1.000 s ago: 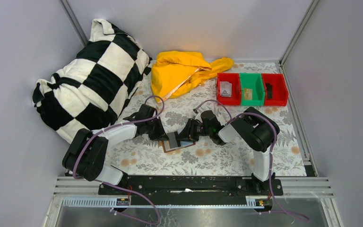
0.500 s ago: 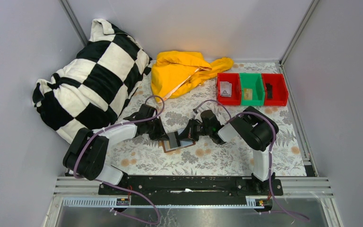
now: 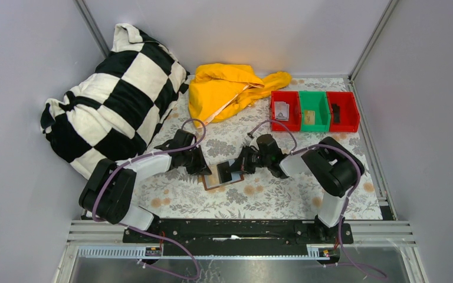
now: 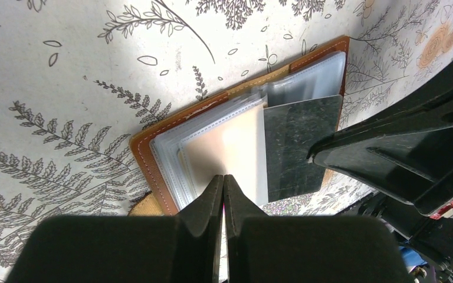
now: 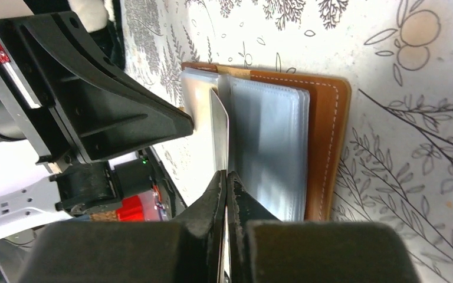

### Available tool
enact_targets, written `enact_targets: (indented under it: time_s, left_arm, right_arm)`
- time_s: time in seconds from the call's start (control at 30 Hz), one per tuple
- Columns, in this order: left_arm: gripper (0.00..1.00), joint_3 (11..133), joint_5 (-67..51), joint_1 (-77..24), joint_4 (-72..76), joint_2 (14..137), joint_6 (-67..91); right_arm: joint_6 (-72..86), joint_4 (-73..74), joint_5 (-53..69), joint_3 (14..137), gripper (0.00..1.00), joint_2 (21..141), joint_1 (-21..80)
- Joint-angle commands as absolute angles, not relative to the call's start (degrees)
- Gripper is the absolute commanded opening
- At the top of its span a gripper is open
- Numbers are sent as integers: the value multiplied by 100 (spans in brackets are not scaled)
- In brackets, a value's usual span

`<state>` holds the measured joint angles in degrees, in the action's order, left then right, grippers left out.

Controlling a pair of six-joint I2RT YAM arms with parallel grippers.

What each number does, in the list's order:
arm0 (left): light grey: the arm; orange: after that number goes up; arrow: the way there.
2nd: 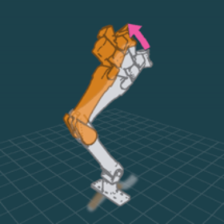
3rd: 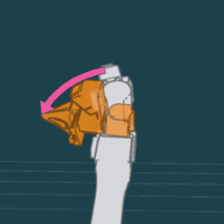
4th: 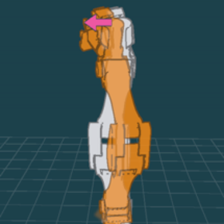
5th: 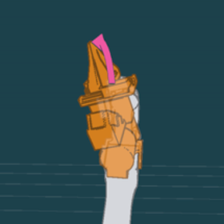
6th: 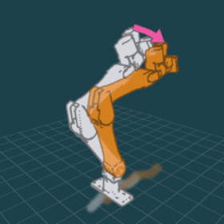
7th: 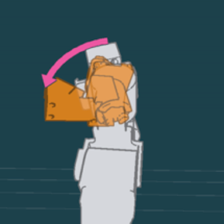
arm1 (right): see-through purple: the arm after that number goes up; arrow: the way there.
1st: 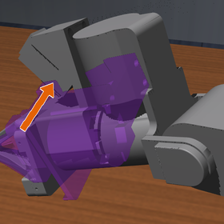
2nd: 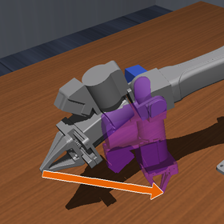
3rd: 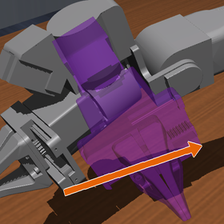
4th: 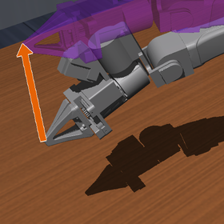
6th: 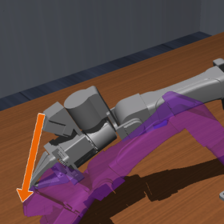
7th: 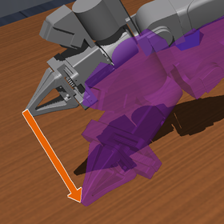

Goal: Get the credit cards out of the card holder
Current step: Remove the credit card from the card holder, then place the credit card in the storage box.

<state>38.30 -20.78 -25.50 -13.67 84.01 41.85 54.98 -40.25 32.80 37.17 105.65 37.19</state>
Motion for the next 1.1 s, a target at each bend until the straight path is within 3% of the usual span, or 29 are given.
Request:
enact_targets:
  time_s: [0.0,0.7,1.07]
  left_arm:
    - [6,3921,-1839,-2558,-1581,8446,3955]
    - [14,5457,-1611,-2532,-2961,7002,3657]
    - [15,5411,-1324,-2455,-3444,6469,3534]
  right_arm:
    - [4768,-2973,2917,3774,0,10129,3643]
    - [3243,-138,2373,5138,0,8781,3565]
    - [1905,1979,632,6725,0,8089,2910]
